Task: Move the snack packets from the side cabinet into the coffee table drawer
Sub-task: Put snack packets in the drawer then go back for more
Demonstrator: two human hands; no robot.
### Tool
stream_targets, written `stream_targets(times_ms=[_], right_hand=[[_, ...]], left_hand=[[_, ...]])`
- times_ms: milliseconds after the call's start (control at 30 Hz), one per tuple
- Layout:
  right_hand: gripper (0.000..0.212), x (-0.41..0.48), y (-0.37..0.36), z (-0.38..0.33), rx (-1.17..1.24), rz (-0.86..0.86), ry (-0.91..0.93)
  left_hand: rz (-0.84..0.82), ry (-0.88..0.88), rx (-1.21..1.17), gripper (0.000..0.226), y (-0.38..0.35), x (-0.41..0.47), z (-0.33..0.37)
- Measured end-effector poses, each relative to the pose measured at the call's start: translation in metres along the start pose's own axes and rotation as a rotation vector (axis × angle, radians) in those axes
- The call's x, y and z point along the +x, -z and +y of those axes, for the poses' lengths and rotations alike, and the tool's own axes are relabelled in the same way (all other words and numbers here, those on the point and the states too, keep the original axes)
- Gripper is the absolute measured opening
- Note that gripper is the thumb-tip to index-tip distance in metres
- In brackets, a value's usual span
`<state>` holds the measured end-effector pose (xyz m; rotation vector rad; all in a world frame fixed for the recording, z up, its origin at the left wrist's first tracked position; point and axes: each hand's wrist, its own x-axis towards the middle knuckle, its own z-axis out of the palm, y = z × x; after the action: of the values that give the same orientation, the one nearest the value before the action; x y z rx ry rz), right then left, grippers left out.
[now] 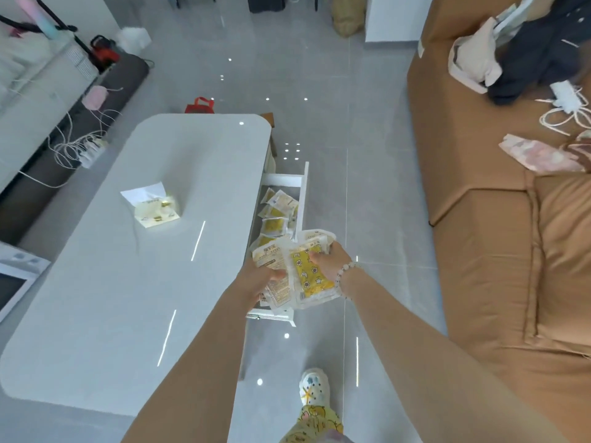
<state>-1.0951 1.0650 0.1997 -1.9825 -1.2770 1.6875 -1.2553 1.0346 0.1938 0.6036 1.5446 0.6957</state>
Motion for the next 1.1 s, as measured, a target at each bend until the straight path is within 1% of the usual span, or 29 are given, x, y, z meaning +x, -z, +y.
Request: stream_targets(times_ms=[33, 100, 233, 300, 467, 567, 633, 733, 833, 933, 1100], right_hand=[[0.049, 0.007, 0.002, -0.007, 0.007, 0.004, -0.002], [0.043, 0.022, 0.007, -0.014, 0.030, 0.019, -0.007], [0.029, 0.044, 0.021, -0.027, 0.053, 0.033, -0.003], [0.024, 0.055, 0.028, -0.036, 0.039, 0.022, 0.010], [0.031, 0.102, 0.044, -0.065, -0.017, -0.054, 0.031], [0.043, 0.146, 0.060, -0.092, -0.009, -0.090, 0.041], [0.043, 0.174, 0.075, -0.113, -0.044, -0.095, 0.057], [0.040, 0.211, 0.096, -0.145, -0.119, -0.106, 0.065], [0.049, 0.249, 0.108, -0.169, -0.204, -0.172, 0.041], [0.057, 0.285, 0.102, -0.177, -0.251, -0.239, 0.022], [0.058, 0.332, 0.070, -0.165, -0.305, -0.299, -0.034]], left_hand=[[-0.001, -0.004, 0.000, 0.051, 0.001, 0.011, 0.008], [-0.007, 0.012, 0.014, 0.051, -0.001, 0.028, 0.020], [-0.045, 0.068, 0.042, 0.034, -0.009, 0.053, 0.036], [-0.039, 0.080, 0.047, 0.034, -0.012, 0.068, 0.041], [-0.007, 0.080, 0.035, 0.033, -0.013, 0.110, 0.067], [0.076, 0.094, -0.014, 0.030, -0.013, 0.150, 0.095], [0.102, 0.115, -0.040, 0.031, -0.017, 0.176, 0.115], [0.122, 0.122, -0.069, 0.026, -0.026, 0.207, 0.142], [0.138, 0.115, -0.114, 0.026, -0.031, 0.233, 0.160], [0.204, 0.135, -0.183, 0.027, -0.029, 0.249, 0.163], [0.306, 0.204, -0.254, 0.030, -0.013, 0.278, 0.149]])
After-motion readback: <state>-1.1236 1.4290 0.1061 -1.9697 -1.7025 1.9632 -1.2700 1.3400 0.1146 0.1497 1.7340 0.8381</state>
